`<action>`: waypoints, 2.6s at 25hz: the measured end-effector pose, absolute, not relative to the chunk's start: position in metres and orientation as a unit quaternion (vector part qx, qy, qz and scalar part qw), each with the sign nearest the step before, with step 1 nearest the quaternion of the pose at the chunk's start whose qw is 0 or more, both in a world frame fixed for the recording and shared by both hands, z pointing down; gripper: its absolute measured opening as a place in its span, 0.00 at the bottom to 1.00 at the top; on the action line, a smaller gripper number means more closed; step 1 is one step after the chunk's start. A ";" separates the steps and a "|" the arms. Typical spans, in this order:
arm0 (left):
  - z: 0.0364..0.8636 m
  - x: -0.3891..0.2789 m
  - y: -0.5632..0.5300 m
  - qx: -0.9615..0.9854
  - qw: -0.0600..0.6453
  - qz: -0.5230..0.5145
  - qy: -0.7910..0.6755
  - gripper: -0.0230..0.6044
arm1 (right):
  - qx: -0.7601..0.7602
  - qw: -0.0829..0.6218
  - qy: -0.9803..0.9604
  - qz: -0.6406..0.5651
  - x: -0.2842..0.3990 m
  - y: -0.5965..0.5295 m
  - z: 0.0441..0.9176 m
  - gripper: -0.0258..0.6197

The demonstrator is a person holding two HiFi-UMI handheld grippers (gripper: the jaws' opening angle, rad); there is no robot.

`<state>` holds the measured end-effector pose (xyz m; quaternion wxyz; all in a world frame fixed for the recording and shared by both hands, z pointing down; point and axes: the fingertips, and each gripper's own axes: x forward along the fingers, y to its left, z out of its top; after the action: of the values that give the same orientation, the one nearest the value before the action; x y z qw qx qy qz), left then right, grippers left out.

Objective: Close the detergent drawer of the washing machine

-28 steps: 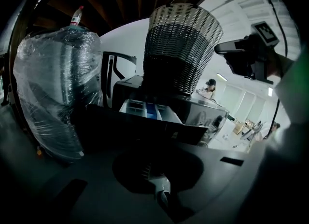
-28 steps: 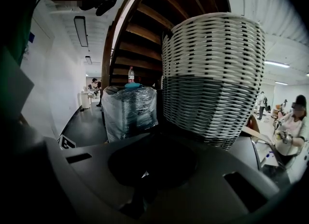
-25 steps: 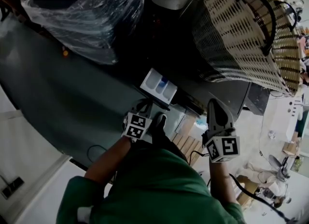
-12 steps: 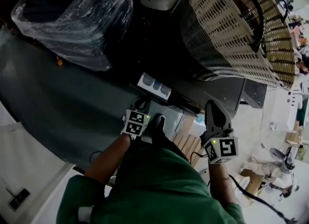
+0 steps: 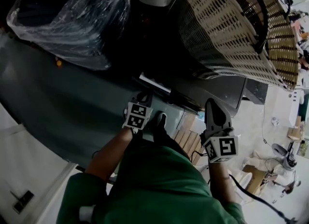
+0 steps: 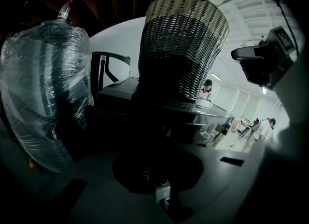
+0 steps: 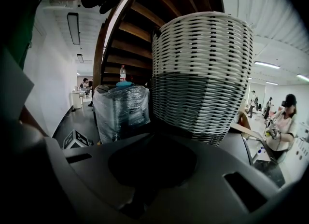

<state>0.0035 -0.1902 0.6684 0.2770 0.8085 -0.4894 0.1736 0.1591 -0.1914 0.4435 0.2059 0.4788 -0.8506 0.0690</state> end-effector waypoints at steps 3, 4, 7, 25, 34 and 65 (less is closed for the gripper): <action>0.669 0.005 -0.198 0.808 0.280 0.173 -0.488 0.07 | 0.479 0.205 -0.850 0.072 0.160 -0.194 0.446 0.06; 0.669 0.006 -0.200 0.808 0.282 0.173 -0.487 0.07 | 0.480 0.205 -0.850 0.074 0.160 -0.195 0.446 0.06; 0.669 0.008 -0.210 0.809 0.285 0.179 -0.481 0.07 | 0.480 0.203 -0.850 0.075 0.159 -0.200 0.446 0.06; 0.668 0.010 -0.222 0.807 0.268 0.178 -0.494 0.07 | 0.458 0.211 -0.858 0.094 0.137 -0.227 0.460 0.06; 0.669 0.010 -0.224 0.816 0.255 0.184 -0.485 0.07 | 0.446 0.217 -0.862 0.101 0.128 -0.240 0.469 0.06; 0.623 -0.026 -0.211 0.783 0.239 0.174 -0.547 0.07 | 0.411 0.207 -0.883 0.091 0.129 -0.220 0.447 0.06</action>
<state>-0.0255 -0.2107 0.6232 0.2391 0.7831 -0.5472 0.1736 0.1291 -0.2201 0.4466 0.2070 0.4115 -0.8829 0.0911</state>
